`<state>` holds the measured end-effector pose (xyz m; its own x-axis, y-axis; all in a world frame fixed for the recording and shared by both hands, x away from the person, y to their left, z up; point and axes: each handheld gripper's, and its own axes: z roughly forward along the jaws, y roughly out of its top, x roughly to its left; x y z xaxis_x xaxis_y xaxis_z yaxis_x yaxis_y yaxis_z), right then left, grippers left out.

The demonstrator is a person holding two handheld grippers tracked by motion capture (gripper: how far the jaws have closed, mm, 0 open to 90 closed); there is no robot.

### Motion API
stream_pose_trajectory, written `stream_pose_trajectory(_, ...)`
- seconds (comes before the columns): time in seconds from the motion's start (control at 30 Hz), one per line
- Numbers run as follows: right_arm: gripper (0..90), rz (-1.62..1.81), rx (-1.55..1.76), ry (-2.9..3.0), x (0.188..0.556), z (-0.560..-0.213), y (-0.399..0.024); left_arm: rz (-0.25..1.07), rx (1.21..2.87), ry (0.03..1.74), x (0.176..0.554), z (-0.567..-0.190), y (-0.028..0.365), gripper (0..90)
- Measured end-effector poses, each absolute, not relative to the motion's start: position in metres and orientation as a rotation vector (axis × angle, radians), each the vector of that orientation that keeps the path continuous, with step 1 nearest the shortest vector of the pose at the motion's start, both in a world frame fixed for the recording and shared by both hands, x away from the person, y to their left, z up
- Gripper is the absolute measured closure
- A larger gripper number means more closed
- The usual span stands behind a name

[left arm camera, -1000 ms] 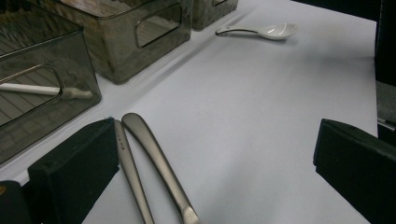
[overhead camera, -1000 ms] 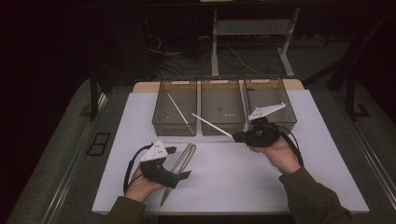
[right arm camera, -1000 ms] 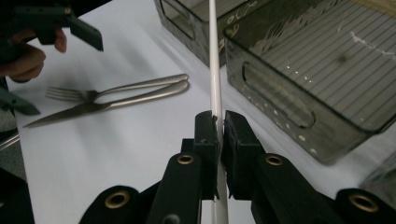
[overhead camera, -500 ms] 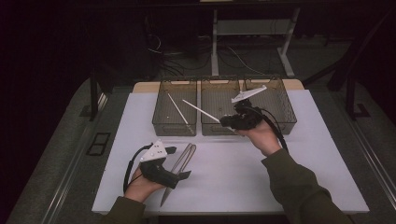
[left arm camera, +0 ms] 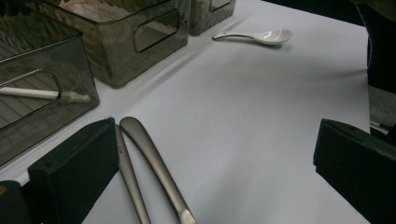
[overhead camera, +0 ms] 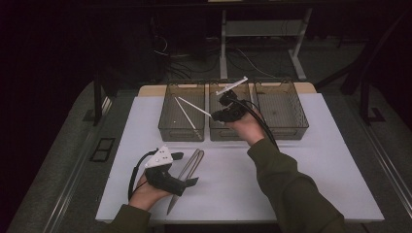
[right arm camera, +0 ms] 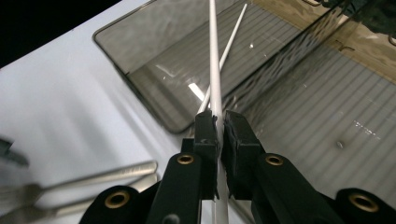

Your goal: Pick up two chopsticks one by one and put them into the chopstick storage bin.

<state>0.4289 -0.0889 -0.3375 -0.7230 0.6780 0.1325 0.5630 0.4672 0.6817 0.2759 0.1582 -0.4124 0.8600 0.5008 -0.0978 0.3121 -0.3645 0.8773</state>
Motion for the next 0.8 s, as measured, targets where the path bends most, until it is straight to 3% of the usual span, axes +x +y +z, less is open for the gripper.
stream_pose_trajectory(0.8, 84.0, 0.974, 1.213, 2.554, 0.482, -0.356, -0.026, 0.209, 1.969, 0.591, 0.274, -0.412, 0.157, 0.0)
